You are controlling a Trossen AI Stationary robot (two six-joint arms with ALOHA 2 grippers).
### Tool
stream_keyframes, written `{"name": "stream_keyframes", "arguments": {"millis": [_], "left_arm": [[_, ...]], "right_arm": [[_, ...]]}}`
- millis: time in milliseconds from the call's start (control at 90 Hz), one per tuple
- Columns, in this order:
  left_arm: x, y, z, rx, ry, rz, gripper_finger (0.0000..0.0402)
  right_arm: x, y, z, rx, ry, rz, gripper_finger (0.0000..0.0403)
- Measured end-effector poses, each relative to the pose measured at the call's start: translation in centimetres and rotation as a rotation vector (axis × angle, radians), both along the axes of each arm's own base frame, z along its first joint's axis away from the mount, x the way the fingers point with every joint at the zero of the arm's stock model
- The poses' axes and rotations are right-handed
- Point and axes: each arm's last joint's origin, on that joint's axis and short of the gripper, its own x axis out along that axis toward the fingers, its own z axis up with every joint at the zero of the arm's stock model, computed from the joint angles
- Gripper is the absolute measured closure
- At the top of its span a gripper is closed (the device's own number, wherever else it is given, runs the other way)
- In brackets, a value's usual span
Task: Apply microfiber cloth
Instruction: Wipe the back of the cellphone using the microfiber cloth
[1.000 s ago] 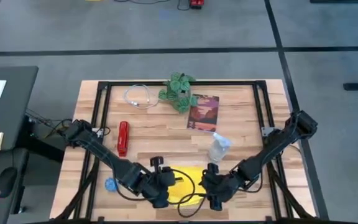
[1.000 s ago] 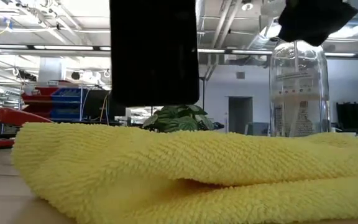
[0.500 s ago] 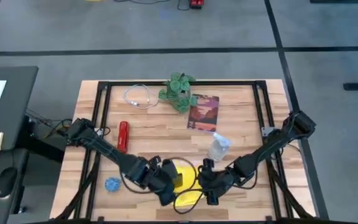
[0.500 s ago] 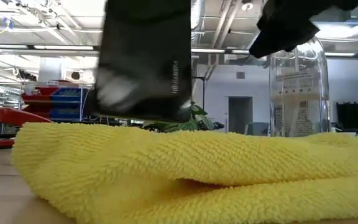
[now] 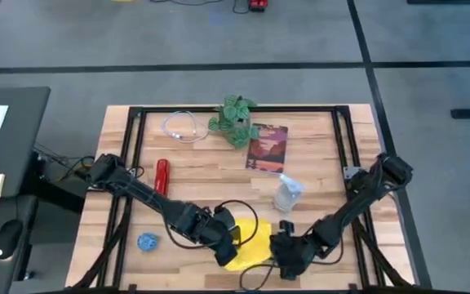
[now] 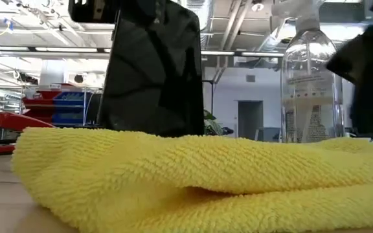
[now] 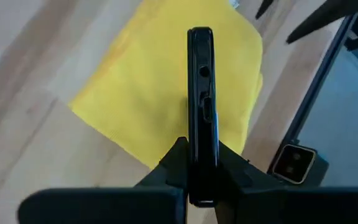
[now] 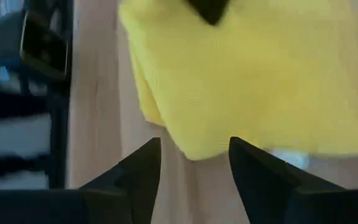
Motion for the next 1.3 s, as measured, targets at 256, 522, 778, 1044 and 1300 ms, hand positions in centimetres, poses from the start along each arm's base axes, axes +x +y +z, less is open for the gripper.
{"name": "stream_keyframes", "arguments": {"millis": [256,522,778,1044,1300], "left_arm": [[-0.3,-0.7,-0.8,0.042,-0.017,0.026,0.0388],[0.2,-1.0,-2.0,0.115,-0.005,-0.027,0.0388],[1.0,0.0,-2.1,0.107,-0.010,-0.005,0.0388],[2.1,1.3,-2.1,0.084,-0.051,0.050,0.0388],[2.8,1.7,-1.9,0.073,-0.104,0.077,0.0388]], "right_arm": [[1.5,0.8,-2.6,0.190,-0.020,-0.210,0.0237],[4.7,-0.2,-2.8,0.176,-0.214,-0.097,0.0313],[7.3,-1.5,-0.8,0.101,-0.408,-0.012,0.0391],[8.1,-1.7,-0.1,-0.066,-0.393,-0.009,0.0399],[7.9,-1.8,-2.3,-0.048,-0.301,-0.169,0.0401]]}}
